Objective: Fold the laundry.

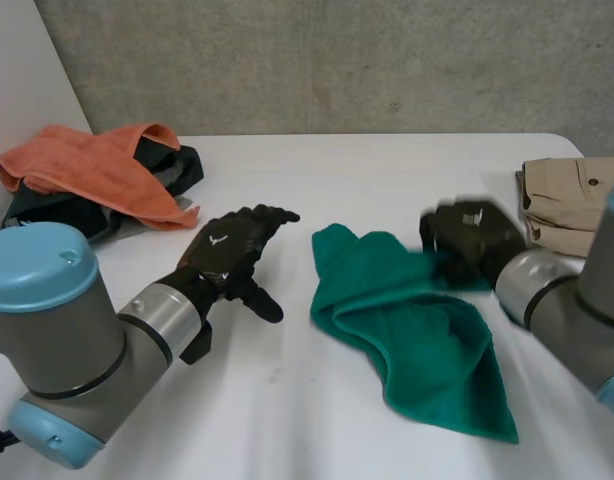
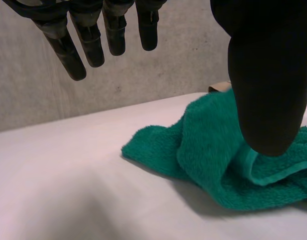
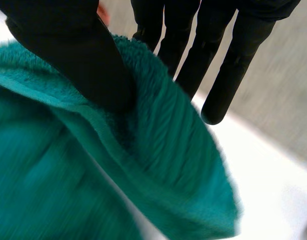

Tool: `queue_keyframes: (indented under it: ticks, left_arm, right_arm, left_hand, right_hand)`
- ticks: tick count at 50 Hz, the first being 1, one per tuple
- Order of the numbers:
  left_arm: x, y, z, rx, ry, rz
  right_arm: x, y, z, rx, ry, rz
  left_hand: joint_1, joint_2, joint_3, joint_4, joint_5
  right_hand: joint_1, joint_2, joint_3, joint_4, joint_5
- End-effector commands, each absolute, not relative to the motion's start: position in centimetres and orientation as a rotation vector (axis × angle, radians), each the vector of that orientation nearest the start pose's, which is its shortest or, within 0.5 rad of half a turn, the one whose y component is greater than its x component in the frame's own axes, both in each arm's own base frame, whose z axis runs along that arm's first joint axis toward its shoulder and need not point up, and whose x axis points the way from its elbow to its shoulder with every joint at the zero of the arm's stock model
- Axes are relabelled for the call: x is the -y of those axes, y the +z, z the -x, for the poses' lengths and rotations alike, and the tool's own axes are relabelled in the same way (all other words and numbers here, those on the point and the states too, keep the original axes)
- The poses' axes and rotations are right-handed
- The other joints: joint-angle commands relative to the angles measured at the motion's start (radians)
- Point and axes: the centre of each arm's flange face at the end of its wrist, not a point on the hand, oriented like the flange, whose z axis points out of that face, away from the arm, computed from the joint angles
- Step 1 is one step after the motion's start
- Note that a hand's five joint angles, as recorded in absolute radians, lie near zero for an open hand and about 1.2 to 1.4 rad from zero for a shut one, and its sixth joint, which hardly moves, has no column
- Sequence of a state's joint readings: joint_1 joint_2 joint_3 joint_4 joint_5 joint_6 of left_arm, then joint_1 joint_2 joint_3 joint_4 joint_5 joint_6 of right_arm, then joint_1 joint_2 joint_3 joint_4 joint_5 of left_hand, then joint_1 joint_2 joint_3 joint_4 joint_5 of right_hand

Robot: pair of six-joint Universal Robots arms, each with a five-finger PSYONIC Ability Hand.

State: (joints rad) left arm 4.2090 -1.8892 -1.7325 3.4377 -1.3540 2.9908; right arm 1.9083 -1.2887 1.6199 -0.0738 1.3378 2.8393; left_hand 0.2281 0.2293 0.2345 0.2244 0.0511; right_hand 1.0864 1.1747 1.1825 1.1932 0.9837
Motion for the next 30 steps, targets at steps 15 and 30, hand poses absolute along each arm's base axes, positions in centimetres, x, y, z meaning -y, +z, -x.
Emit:
queue_keyframes:
  ticks: [15, 30]
  left_arm:
    - [21.2, 13.4, 38.3, 1.881, 1.007, 0.276]
    - [23.3, 19.0, 37.5, 1.762, 1.12, 0.156]
  right_arm:
    - [17.2, 36.9, -26.9, -1.604, -2.146, 0.949]
    - [19.0, 38.7, -25.8, -1.588, -2.253, 0.902]
  left_hand:
    - [0.0, -0.001, -0.006, 0.004, 0.003]
    - [1.168, 1.167, 1.162, 1.172, 1.171]
  right_hand:
    - [0.31, 0.222, 0.214, 0.203, 0.238]
    - [0.31, 0.222, 0.214, 0.203, 0.238]
